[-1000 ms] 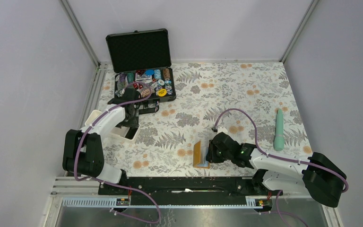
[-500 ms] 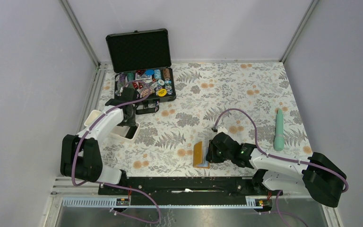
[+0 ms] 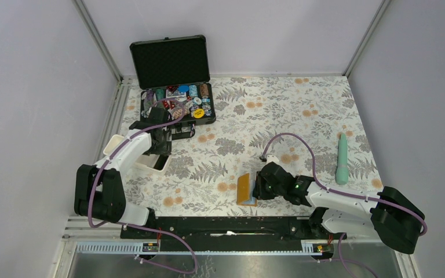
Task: Put the credit cards into the card holder
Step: Pick up the credit card from the storage box.
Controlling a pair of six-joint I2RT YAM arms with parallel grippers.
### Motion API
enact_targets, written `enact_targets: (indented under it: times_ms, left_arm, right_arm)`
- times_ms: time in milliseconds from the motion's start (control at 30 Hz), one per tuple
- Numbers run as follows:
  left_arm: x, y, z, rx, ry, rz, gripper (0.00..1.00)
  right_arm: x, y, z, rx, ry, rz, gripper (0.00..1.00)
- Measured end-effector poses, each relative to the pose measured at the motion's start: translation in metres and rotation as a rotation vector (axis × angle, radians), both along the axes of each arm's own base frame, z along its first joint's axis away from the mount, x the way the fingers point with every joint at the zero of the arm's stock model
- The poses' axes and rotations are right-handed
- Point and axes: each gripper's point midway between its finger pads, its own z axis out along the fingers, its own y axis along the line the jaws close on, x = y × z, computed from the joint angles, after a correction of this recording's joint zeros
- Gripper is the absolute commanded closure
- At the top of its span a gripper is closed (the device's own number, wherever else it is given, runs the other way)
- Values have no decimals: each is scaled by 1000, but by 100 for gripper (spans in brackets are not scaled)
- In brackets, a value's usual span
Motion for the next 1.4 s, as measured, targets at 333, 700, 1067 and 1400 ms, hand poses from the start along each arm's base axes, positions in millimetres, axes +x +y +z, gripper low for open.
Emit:
enact_targets:
  times_ms: [333,700,1067,1400]
  left_arm:
    - [-5,2,-20,23,85,3,46]
    - [-5,11,-19,72,90,21,51]
    - [-3,16,-15,100,73,32,61]
    - [-2,16,-8,94,44,33,75]
  right_arm:
    - [0,-1,-1,-2,1,0,75]
    - [-2,0,-1,2,5,4,76]
    - [-3,1,-1,10,9,10,76]
    - [-3,1,-2,10,10,10,76]
